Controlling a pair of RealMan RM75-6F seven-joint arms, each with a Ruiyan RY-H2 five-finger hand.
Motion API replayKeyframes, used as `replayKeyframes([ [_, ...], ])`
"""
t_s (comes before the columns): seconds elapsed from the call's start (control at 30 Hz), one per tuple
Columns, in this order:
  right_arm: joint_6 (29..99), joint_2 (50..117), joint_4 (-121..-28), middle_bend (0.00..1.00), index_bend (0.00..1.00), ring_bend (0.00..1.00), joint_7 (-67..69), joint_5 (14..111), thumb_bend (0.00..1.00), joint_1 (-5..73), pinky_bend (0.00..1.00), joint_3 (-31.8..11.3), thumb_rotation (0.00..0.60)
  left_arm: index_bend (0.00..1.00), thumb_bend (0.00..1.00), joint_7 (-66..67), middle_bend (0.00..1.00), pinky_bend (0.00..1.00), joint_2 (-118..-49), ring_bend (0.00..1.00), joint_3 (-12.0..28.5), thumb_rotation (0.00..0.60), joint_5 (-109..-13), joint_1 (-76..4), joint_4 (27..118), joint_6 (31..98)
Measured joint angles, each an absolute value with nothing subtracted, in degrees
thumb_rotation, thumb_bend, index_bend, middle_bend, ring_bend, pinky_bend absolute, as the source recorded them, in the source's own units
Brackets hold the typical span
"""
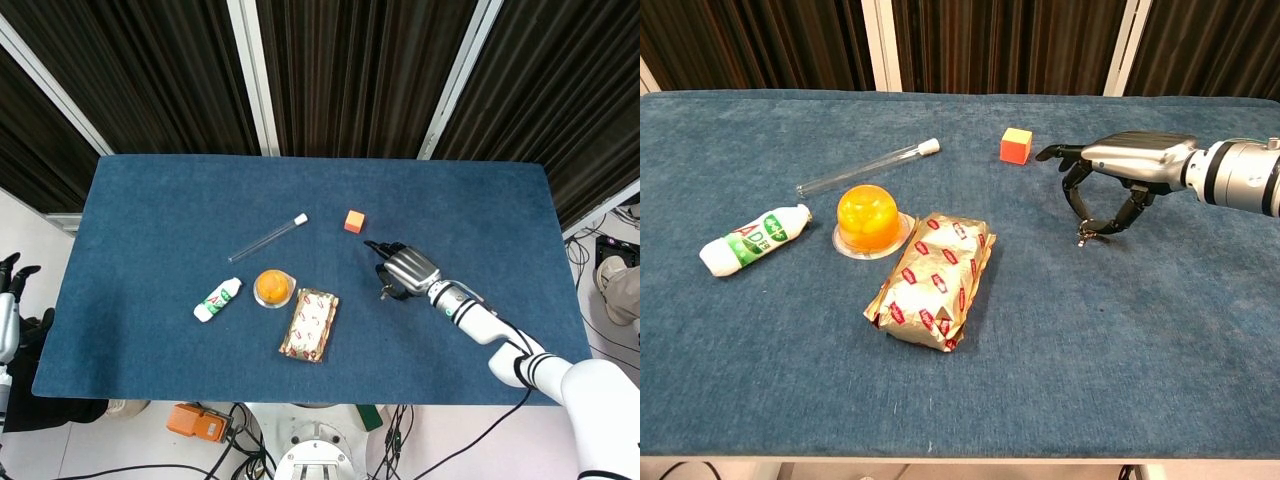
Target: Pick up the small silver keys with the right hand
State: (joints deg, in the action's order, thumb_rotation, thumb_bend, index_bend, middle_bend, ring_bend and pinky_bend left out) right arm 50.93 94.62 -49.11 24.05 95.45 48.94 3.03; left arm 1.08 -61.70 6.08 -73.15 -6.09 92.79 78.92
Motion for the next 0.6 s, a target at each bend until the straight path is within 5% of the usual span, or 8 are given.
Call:
replayKeyframes([
  [0.6,51.4,93.6,-50.7,0.06,0.72,0.21,23.7,94.7,0.6,48.9,0.29,3.3,0.6,0.22,0.35,0.4,0.04,0.15,-61.5,0.07,6.3,0.6,-72.7,-6.0,93.1,78.8],
])
